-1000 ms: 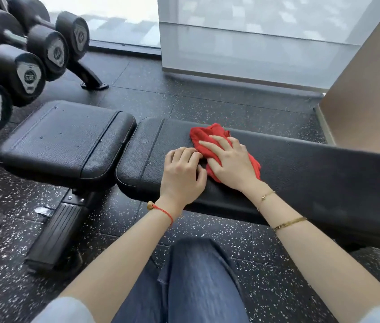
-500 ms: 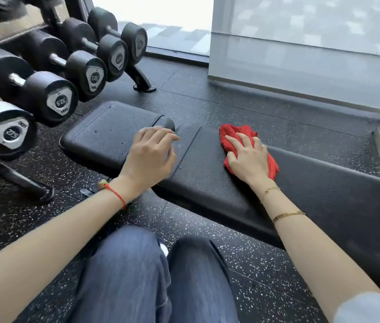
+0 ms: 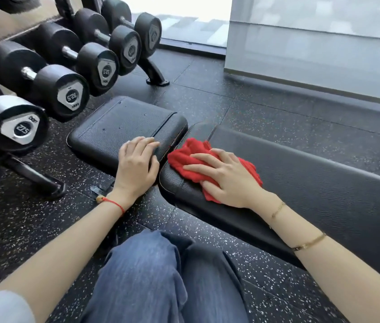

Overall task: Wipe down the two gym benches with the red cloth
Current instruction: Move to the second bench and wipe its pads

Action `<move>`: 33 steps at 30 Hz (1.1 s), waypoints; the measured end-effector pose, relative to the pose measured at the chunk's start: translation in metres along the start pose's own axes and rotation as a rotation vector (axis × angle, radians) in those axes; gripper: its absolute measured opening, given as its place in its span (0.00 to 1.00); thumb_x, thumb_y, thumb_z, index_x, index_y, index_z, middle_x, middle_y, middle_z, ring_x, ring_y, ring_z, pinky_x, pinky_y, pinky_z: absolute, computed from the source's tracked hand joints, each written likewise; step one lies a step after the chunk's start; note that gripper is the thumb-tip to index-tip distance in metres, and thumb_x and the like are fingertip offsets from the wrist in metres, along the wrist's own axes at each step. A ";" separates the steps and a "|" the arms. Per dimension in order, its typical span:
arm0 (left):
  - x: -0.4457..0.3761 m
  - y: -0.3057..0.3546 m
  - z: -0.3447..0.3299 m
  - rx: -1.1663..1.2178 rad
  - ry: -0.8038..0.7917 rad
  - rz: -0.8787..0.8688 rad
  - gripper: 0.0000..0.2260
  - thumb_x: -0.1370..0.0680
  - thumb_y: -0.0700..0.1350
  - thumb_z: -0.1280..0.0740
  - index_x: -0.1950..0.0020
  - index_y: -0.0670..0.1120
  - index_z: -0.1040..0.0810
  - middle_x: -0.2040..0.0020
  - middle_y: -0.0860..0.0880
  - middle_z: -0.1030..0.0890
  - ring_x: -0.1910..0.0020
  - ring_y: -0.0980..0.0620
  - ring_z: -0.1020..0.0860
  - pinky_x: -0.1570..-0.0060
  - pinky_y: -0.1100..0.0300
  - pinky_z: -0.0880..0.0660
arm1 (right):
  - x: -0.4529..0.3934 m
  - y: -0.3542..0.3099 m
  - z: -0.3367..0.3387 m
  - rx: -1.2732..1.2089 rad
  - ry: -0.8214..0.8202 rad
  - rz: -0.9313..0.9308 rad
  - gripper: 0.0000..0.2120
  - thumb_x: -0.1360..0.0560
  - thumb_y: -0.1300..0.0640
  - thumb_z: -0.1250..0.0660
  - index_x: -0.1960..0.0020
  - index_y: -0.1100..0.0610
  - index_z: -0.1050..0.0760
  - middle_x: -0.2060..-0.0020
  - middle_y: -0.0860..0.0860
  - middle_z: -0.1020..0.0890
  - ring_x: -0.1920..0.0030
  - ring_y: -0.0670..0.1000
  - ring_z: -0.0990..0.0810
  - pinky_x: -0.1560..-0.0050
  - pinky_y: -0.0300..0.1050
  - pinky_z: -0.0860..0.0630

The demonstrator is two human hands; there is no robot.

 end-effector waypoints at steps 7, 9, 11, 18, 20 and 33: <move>0.001 -0.004 -0.009 0.071 0.013 0.026 0.17 0.22 0.45 0.41 0.36 0.44 0.23 0.33 0.46 0.23 0.31 0.43 0.29 0.27 0.42 0.40 | -0.041 0.062 0.015 0.071 0.071 -0.471 0.23 0.22 0.46 0.43 0.27 0.38 0.36 0.26 0.44 0.35 0.29 0.58 0.38 0.30 0.53 0.42; 0.000 -0.004 -0.008 0.083 0.026 0.027 0.17 0.22 0.45 0.40 0.36 0.44 0.22 0.33 0.45 0.23 0.31 0.43 0.29 0.27 0.41 0.39 | -0.049 0.047 0.012 0.059 0.060 -0.461 0.23 0.22 0.46 0.43 0.28 0.38 0.35 0.26 0.45 0.36 0.29 0.59 0.38 0.30 0.54 0.42; 0.000 -0.004 -0.008 0.079 0.023 0.027 0.17 0.23 0.45 0.40 0.36 0.43 0.22 0.34 0.45 0.23 0.31 0.42 0.28 0.27 0.41 0.39 | -0.043 0.012 0.003 0.052 0.037 -0.328 0.23 0.23 0.46 0.43 0.28 0.37 0.34 0.26 0.43 0.34 0.30 0.60 0.37 0.30 0.54 0.41; 0.002 -0.013 0.007 0.086 0.049 0.042 0.16 0.23 0.43 0.38 0.36 0.44 0.22 0.33 0.46 0.23 0.32 0.43 0.28 0.28 0.41 0.38 | -0.006 -0.009 -0.002 0.030 0.056 -0.259 0.23 0.24 0.45 0.45 0.29 0.36 0.34 0.27 0.41 0.33 0.30 0.59 0.36 0.30 0.53 0.42; 0.001 -0.031 0.017 0.071 0.078 0.074 0.16 0.23 0.44 0.37 0.37 0.45 0.22 0.33 0.46 0.23 0.32 0.43 0.27 0.29 0.41 0.37 | -0.021 0.010 0.000 0.042 0.077 -0.344 0.22 0.23 0.47 0.43 0.29 0.38 0.34 0.27 0.42 0.34 0.29 0.59 0.37 0.30 0.53 0.42; -0.008 -0.099 0.008 0.111 0.072 0.242 0.14 0.24 0.42 0.39 0.40 0.44 0.21 0.39 0.46 0.21 0.37 0.43 0.26 0.32 0.44 0.34 | -0.110 -0.052 -0.025 0.022 0.025 0.012 0.23 0.24 0.47 0.44 0.29 0.38 0.33 0.29 0.42 0.31 0.33 0.58 0.34 0.33 0.53 0.38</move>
Point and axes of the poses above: each hand's wrist, its own x-axis away from the middle knuckle, its own z-axis out of the back of the hand, y = z × x, the point moved 8 cm from there along -x, towards the middle knuckle
